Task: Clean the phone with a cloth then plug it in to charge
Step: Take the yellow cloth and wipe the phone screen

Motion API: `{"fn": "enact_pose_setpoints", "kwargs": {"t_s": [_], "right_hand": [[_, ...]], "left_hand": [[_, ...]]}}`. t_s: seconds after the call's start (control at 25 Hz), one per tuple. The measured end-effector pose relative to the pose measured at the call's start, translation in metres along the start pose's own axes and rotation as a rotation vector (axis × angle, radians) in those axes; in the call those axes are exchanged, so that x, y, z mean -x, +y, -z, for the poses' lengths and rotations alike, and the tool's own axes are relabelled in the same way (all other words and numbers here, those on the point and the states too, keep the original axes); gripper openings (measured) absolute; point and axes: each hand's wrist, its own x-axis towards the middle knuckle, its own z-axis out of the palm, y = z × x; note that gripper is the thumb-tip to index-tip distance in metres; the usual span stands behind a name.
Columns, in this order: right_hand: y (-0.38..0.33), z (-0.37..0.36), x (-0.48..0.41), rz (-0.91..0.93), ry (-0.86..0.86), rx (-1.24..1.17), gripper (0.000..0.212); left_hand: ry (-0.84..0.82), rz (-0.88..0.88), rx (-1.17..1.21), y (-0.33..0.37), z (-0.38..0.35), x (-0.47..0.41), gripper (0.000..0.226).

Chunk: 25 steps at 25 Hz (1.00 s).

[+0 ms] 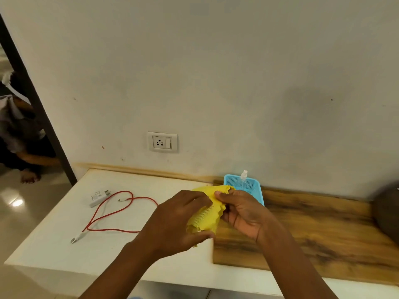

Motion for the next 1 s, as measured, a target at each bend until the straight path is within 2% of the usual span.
{"fn": "enact_pose_setpoints", "kwargs": {"t_s": [0.08,0.12,0.24,0.32,0.44,0.52,0.6,0.72,0.76,0.84,0.92,1.0], "right_hand": [[0.003,-0.001,-0.001,0.010,0.060,-0.004,0.006],[0.004,-0.001,-0.001,0.018,0.080,-0.010,0.005],[0.006,-0.001,0.001,0.025,0.109,0.001,0.023],[0.007,-0.001,0.002,0.028,0.120,0.012,0.032],[0.007,0.002,0.005,0.027,0.129,0.103,0.050],[0.007,0.007,0.007,0.024,0.110,0.153,0.064],[0.006,0.012,0.009,0.030,0.155,0.221,0.061],[0.001,0.018,0.012,0.033,0.168,0.506,0.034],[-0.001,0.021,0.014,0.021,0.122,0.600,0.032],[-0.008,0.025,0.020,-0.017,-0.028,0.715,0.049],[-0.009,0.029,0.021,-0.009,-0.106,0.617,0.061],[-0.004,0.027,0.014,0.052,-0.049,0.372,0.058]], "left_hand": [[0.055,-0.016,-0.003,-0.001,-0.002,0.000,0.040],[0.081,0.050,0.073,-0.001,0.000,-0.001,0.035],[0.108,0.325,0.434,0.001,0.006,-0.005,0.024],[0.126,0.425,0.614,0.002,0.010,-0.008,0.024],[0.286,0.621,0.756,-0.005,0.013,-0.011,0.033],[0.404,0.777,0.817,-0.014,0.017,-0.013,0.027],[0.499,0.833,0.788,-0.023,0.022,-0.014,0.026],[0.598,0.813,0.632,-0.041,0.027,-0.013,0.032],[0.607,0.800,0.569,-0.049,0.027,-0.012,0.036],[0.600,0.784,0.463,-0.066,0.021,-0.009,0.045],[0.508,0.809,0.359,-0.080,0.005,-0.001,0.047],[0.334,0.861,0.253,-0.085,-0.024,0.011,0.047]]}}
